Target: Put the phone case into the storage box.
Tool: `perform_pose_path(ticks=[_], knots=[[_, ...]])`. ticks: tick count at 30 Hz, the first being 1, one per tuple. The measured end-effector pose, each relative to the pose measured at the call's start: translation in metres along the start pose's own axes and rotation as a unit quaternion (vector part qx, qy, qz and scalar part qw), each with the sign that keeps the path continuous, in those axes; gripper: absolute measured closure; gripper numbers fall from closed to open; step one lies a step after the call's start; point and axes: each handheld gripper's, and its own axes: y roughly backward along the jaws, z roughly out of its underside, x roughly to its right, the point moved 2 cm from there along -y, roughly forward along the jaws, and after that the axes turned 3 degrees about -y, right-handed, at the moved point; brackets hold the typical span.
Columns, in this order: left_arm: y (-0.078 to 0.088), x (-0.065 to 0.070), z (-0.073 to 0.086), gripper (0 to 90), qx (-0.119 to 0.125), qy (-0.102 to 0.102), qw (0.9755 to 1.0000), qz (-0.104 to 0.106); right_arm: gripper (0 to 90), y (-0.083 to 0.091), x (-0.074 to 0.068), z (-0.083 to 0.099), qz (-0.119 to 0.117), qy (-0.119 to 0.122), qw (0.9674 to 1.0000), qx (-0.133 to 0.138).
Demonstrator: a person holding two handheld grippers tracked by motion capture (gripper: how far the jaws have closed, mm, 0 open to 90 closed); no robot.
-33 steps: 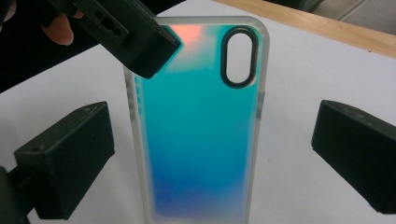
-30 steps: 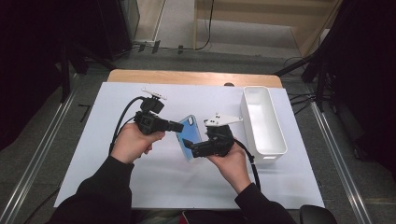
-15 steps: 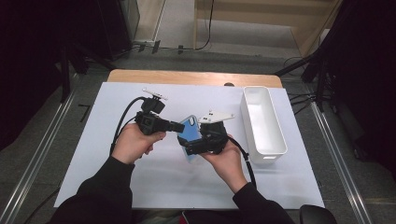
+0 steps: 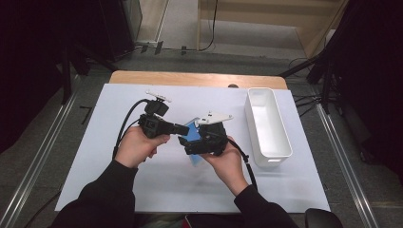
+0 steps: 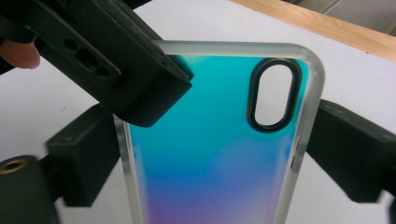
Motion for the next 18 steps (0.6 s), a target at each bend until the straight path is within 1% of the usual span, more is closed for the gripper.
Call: perform_pose_path(ticks=[1,4,7,9,12,18], knots=[[0.0002,-0.0003,0.0000,79.1,-0.001,-0.001,1.0000,-0.002,10.9,0.0000,0.0000,0.0002,-0.001,0.001,1.0000,0.000],[-0.0005,-0.0004,0.0002,79.1,0.000,-0.001,1.0000,-0.003,14.0,0.0002,-0.0002,0.0003,-0.007,0.001,1.0000,0.000],[-0.0010,0.0000,0.0006,79.0,-0.001,-0.004,1.0000,-0.003,14.4,0.0005,-0.0007,0.0006,-0.003,0.007,1.0000,0.001],[-0.0015,0.0002,0.0007,79.0,0.000,-0.005,1.0000,-0.003,14.6,0.0003,-0.0004,0.0006,-0.007,0.004,1.0000,-0.001],[-0.0023,0.0005,0.0010,79.0,-0.003,-0.007,0.9999,-0.006,14.8,0.0001,0.0005,0.0010,-0.006,0.003,1.0000,-0.007],[-0.0023,0.0004,0.0006,78.7,-0.001,-0.013,0.9999,-0.003,15.0,0.0010,0.0012,-0.0003,-0.007,0.003,0.9999,-0.009]])
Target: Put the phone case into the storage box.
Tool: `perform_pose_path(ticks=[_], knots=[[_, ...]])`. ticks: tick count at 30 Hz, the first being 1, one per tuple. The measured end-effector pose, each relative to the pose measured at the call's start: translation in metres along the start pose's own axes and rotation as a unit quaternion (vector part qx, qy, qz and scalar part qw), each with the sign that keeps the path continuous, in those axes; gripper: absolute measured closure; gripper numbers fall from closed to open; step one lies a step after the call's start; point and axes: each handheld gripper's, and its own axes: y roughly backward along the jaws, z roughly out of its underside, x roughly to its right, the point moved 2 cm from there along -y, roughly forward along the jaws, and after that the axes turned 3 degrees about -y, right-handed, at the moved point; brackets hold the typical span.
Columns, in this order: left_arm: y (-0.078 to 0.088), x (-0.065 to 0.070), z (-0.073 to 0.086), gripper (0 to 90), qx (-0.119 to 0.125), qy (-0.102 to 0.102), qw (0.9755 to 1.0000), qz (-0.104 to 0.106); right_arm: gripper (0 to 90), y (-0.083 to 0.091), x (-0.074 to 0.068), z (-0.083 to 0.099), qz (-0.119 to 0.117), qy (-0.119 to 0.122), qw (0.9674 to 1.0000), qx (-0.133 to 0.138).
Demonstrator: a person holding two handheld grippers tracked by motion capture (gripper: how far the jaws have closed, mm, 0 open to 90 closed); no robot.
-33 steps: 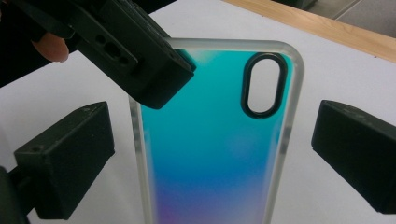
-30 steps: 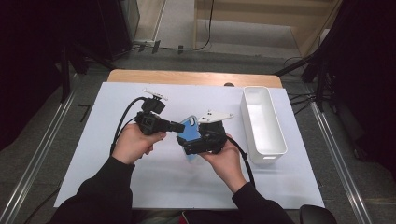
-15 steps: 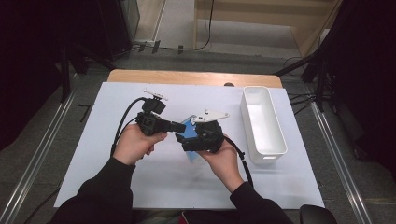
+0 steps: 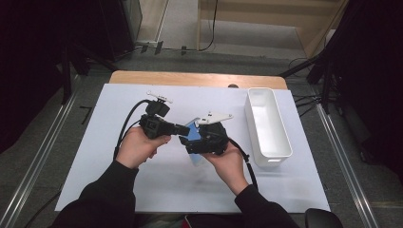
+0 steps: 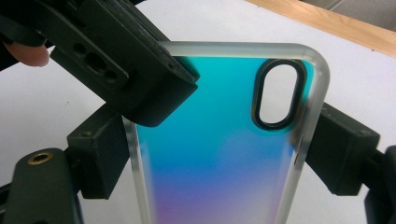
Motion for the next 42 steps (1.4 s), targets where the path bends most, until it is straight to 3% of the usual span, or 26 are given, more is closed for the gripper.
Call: perform_pose_path(ticks=[8,17,19,20,24,27,35,42], knots=[[0.002,0.001,-0.001,73.8,0.009,-0.008,0.9999,0.008,15.1,0.001,0.001,-0.002,-0.015,0.000,0.9998,-0.013],[0.008,0.001,-0.002,60.6,0.022,-0.024,0.9994,0.012,15.1,0.003,0.005,-0.002,-0.037,-0.001,0.9992,-0.012],[0.010,0.002,-0.003,60.5,0.031,-0.045,0.9985,0.006,15.1,0.004,0.007,-0.002,-0.047,-0.001,0.9989,-0.009],[0.011,0.003,-0.003,55.4,0.035,-0.057,0.9978,0.003,15.1,0.006,0.009,-0.002,-0.056,0.001,0.9984,-0.008],[0.012,0.004,-0.003,53.8,0.040,-0.062,0.9972,0.007,15.1,0.007,0.012,-0.002,-0.075,0.002,0.9972,-0.007],[0.014,0.004,-0.003,47.0,0.042,-0.069,0.9967,0.011,15.1,0.008,0.014,-0.002,-0.100,0.008,0.9949,-0.011],[0.018,0.005,-0.003,38.8,0.051,-0.098,0.9937,0.019,15.1,0.011,0.016,-0.001,-0.143,0.035,0.9890,-0.015],[0.023,0.005,-0.002,36.5,0.057,-0.120,0.9906,0.035,15.1,0.016,0.019,0.000,-0.192,0.052,0.9797,-0.023]])
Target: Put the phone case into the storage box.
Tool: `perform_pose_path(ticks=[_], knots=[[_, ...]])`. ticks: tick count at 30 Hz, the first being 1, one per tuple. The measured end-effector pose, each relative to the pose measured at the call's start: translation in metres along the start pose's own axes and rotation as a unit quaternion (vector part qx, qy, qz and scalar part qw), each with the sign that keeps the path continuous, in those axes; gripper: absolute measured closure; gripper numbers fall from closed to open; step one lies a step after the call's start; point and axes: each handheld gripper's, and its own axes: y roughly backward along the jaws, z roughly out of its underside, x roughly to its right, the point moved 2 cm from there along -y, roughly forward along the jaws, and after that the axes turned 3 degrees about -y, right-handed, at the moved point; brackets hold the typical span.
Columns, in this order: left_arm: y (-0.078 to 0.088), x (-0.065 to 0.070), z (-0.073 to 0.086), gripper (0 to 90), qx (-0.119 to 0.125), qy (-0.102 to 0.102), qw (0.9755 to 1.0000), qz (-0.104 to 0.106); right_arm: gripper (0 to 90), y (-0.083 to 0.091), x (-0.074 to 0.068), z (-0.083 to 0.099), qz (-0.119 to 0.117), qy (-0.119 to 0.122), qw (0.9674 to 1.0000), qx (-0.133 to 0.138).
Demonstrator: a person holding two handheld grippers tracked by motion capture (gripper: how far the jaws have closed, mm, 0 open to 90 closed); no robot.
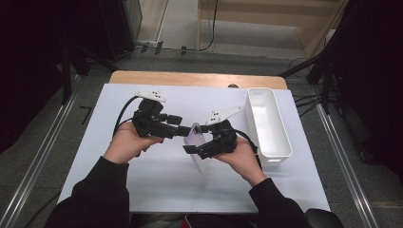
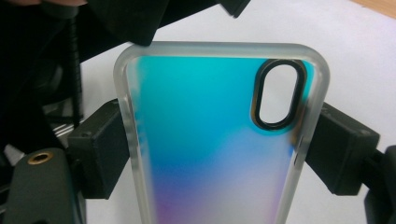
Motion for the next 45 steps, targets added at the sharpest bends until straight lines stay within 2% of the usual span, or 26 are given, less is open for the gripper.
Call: perform_pose_path(ticks=[5,7,8,10,12,16,22,28,31,34,39,45], knots=[[0.002,-0.001,0.002,32.7,0.003,-0.010,0.9998,0.019,15.1,0.004,0.001,0.002,-0.016,0.011,0.9998,-0.010],[0.003,-0.001,0.002,32.7,0.004,-0.014,0.9997,0.019,15.1,0.005,0.001,0.002,-0.014,0.014,0.9997,-0.011],[0.004,-0.003,0.003,32.6,0.002,-0.020,0.9996,0.020,15.1,0.006,0.002,0.002,-0.021,0.015,0.9996,-0.013],[0.005,-0.003,0.004,32.5,0.004,-0.023,0.9995,0.022,15.0,0.008,0.002,0.002,-0.024,0.014,0.9995,-0.015],[0.005,-0.004,0.006,28.5,0.002,-0.025,0.9993,0.027,15.1,0.011,0.003,0.002,-0.027,0.012,0.9994,-0.017],[0.004,-0.007,0.010,28.2,-0.002,-0.033,0.9990,0.031,15.1,0.018,0.004,0.003,-0.034,0.016,0.9990,-0.023],[0.001,-0.012,0.016,28.2,0.001,-0.036,0.9990,0.025,15.1,0.025,0.005,0.002,-0.036,0.016,0.9989,-0.026],[-0.003,-0.013,0.024,28.1,-0.004,-0.048,0.9987,0.018,15.1,0.033,0.006,0.001,-0.032,0.017,0.9990,-0.026],[-0.006,-0.013,0.027,28.2,-0.006,-0.042,0.9990,0.018,15.0,0.035,0.006,0.000,-0.033,0.016,0.9990,-0.026],[-0.008,-0.014,0.032,28.1,-0.006,-0.048,0.9988,0.008,15.0,0.040,0.007,0.000,-0.029,0.017,0.9991,-0.027],[-0.010,-0.014,0.041,28.1,-0.009,-0.049,0.9987,0.003,15.0,0.045,0.008,-0.001,-0.026,0.012,0.9992,-0.027],[-0.013,-0.014,0.051,25.8,-0.008,-0.042,0.9991,0.002,15.0,0.051,0.010,-0.001,-0.024,0.009,0.9994,-0.025]])
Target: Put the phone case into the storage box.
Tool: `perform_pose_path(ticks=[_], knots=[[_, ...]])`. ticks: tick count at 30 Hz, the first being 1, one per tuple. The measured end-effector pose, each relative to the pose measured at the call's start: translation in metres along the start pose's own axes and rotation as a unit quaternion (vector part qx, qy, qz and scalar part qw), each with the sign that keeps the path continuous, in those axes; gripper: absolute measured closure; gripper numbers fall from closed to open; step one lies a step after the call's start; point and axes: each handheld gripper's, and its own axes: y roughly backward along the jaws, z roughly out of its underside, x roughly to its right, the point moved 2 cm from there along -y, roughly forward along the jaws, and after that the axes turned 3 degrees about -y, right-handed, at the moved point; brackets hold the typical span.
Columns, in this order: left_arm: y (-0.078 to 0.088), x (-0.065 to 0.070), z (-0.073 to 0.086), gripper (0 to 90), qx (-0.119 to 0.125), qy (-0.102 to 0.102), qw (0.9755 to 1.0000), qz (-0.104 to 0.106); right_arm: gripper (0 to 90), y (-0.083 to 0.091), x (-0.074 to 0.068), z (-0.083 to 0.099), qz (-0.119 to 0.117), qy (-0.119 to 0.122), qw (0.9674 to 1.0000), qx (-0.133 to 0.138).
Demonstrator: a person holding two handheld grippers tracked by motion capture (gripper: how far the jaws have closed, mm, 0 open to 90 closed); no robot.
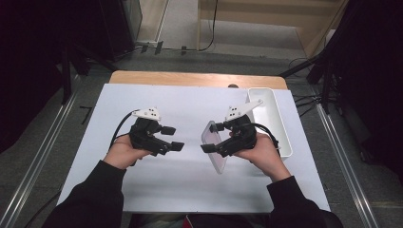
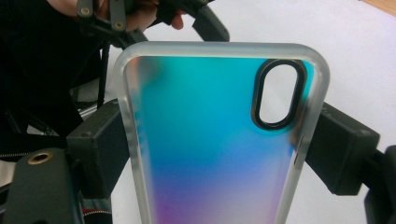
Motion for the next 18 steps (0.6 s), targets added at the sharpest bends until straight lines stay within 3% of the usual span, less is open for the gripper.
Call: perform_pose_path(ticks=[4,18], knots=[[-0.001,0.002,0.010,25.7,0.010,0.001,0.9999,-0.004,15.0,0.004,0.001,0.000,0.004,-0.001,1.0000,0.001],[0.003,0.003,0.035,25.8,0.008,0.004,0.9997,-0.022,15.0,0.015,0.003,-0.002,0.015,-0.013,0.9998,0.003]])
